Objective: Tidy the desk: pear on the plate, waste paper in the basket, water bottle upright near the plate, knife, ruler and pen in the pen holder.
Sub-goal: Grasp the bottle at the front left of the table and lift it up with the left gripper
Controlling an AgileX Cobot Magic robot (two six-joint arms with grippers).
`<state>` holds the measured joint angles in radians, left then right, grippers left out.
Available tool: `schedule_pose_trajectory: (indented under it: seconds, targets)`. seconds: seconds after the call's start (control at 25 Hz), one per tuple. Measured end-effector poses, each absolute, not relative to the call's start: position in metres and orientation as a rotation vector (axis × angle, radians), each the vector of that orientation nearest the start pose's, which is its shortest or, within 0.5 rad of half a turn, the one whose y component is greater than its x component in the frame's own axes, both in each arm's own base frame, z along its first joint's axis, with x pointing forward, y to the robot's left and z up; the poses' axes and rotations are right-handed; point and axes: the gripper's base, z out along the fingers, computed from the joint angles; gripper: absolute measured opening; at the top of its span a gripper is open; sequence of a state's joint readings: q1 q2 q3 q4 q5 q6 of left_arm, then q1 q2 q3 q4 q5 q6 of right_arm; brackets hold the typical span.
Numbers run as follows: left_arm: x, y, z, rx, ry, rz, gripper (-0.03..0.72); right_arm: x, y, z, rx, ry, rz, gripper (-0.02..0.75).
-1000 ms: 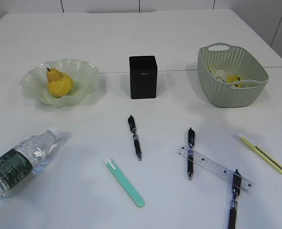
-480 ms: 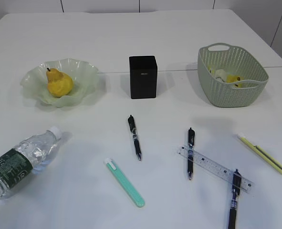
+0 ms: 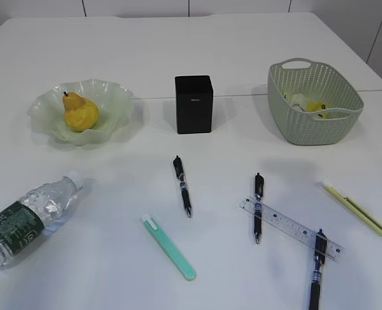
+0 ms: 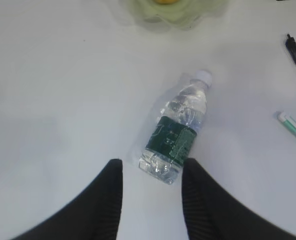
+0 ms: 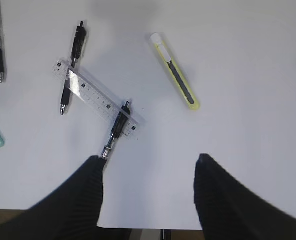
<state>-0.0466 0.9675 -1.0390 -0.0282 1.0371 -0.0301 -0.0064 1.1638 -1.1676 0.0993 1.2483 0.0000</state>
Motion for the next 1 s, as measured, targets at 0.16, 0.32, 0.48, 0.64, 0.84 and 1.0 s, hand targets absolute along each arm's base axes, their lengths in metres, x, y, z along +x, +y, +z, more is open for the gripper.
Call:
schedule_pose_trajectory:
  seconds: [0.16,0.32,0.48,0.64,0.84,1.0]
  targets:
    - [0.193,-0.011,0.382,0.019,2.511,-0.067,0.275,0.208,0.007,0.359,0.025,2.725,0.136,0.459]
    - [0.213,-0.013,0.382,0.045,2.624,-0.062,0.275,0.208,0.007,0.359,0.025,2.725,0.136,0.459]
    - [0.231,-0.017,0.375,0.083,2.680,-0.104,0.275,0.208,0.007,0.359,0.025,2.725,0.136,0.459]
    - [0.244,-0.020,0.371,0.116,2.702,-0.137,0.275,0.208,0.007,0.359,0.025,2.725,0.136,0.459]
    - [0.264,-0.021,0.366,0.120,2.727,-0.145,0.275,0.208,0.007,0.359,0.025,2.725,0.136,0.459]
    - [0.279,-0.022,0.355,0.135,2.770,-0.143,0.275,0.208,0.007,0.359,0.025,2.725,0.136,0.459]
